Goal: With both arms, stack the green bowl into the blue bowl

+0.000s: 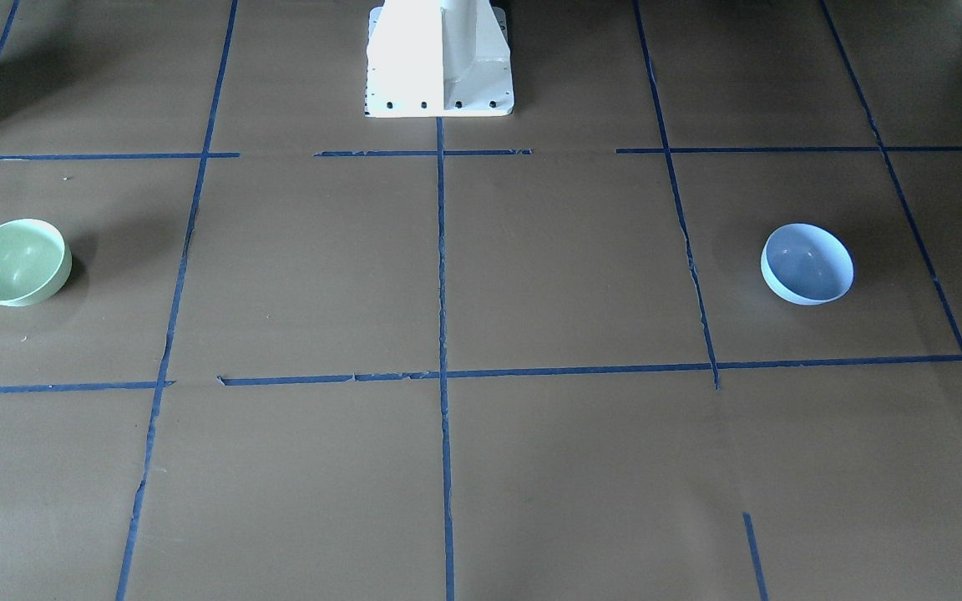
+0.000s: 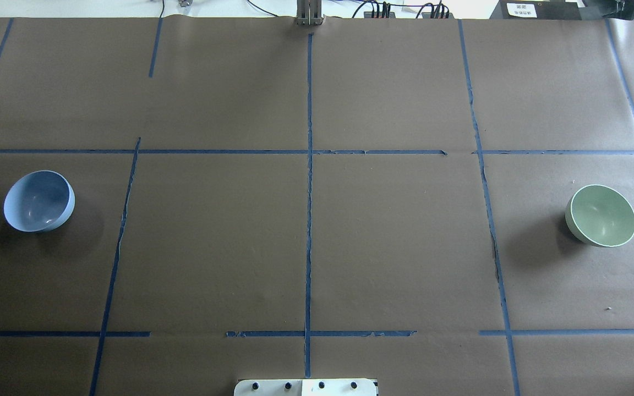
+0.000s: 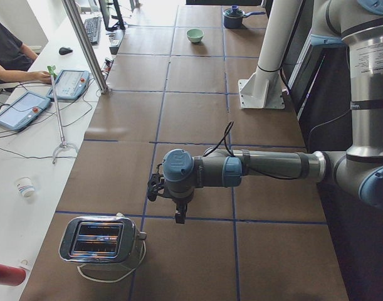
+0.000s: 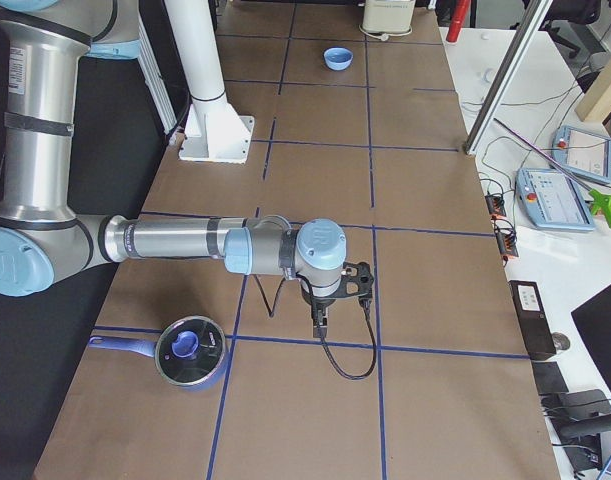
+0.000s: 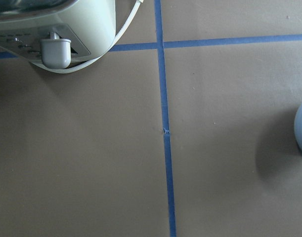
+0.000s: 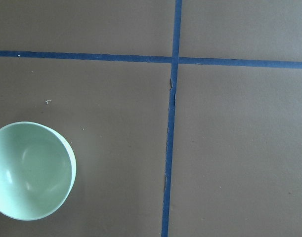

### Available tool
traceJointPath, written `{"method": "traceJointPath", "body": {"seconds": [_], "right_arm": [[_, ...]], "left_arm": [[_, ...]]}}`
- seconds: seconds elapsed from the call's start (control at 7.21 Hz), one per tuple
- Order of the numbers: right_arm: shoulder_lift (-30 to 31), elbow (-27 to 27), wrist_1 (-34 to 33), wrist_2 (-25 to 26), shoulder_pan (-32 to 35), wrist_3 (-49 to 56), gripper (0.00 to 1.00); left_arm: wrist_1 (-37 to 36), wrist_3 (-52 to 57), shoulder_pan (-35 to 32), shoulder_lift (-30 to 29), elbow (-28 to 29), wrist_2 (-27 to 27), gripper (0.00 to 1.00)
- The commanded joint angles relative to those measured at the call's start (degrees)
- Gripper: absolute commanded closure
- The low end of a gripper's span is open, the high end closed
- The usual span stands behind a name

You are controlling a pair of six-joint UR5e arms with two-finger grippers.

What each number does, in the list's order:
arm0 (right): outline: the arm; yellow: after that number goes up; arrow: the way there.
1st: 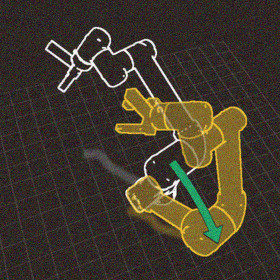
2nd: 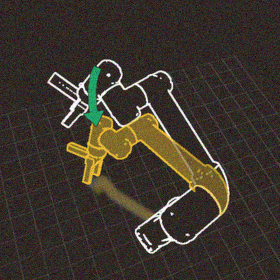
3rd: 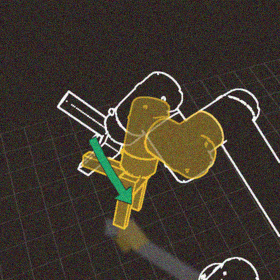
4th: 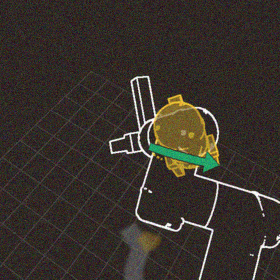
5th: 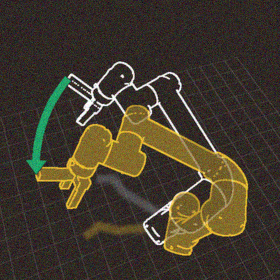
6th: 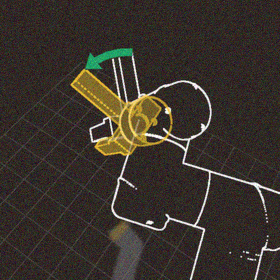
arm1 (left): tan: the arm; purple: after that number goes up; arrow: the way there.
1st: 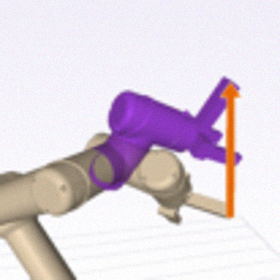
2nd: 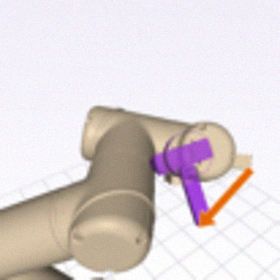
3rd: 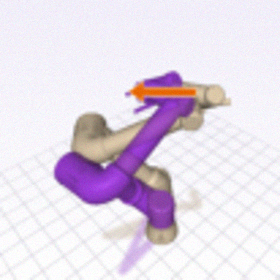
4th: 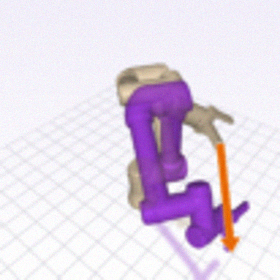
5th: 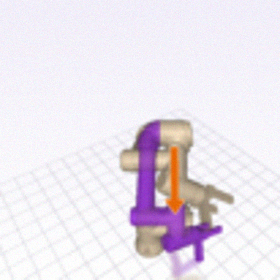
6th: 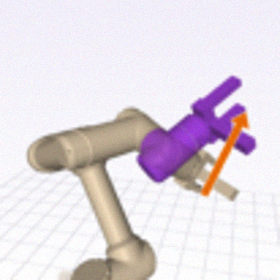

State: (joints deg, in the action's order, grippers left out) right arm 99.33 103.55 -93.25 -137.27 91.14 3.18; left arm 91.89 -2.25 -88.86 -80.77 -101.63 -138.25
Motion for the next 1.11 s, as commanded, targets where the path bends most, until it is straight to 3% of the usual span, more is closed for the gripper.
{"method": "traceJointPath", "body": {"seconds": [0.0,0.42,0.83,0.97], "right_arm": [[0.2,1.2,0.0,-0.1,0.0,-0.1,0.00],[0.2,2.7,0.0,0.0,0.0,0.0,0.00],[0.2,3.4,0.0,-0.2,0.0,0.0,0.00],[0.2,3.6,0.0,-0.1,0.0,0.0,0.00]], "left_arm": [[15.3,-19.4,6.5,0.3,-0.2,-0.1,0.00],[36.5,-46.9,20.5,0.9,2.3,2.9,0.00],[49.0,-59.3,32.7,-0.1,9.1,16.8,0.02],[51.4,-60.5,33.5,-1.8,12.5,17.7,0.02]]}}
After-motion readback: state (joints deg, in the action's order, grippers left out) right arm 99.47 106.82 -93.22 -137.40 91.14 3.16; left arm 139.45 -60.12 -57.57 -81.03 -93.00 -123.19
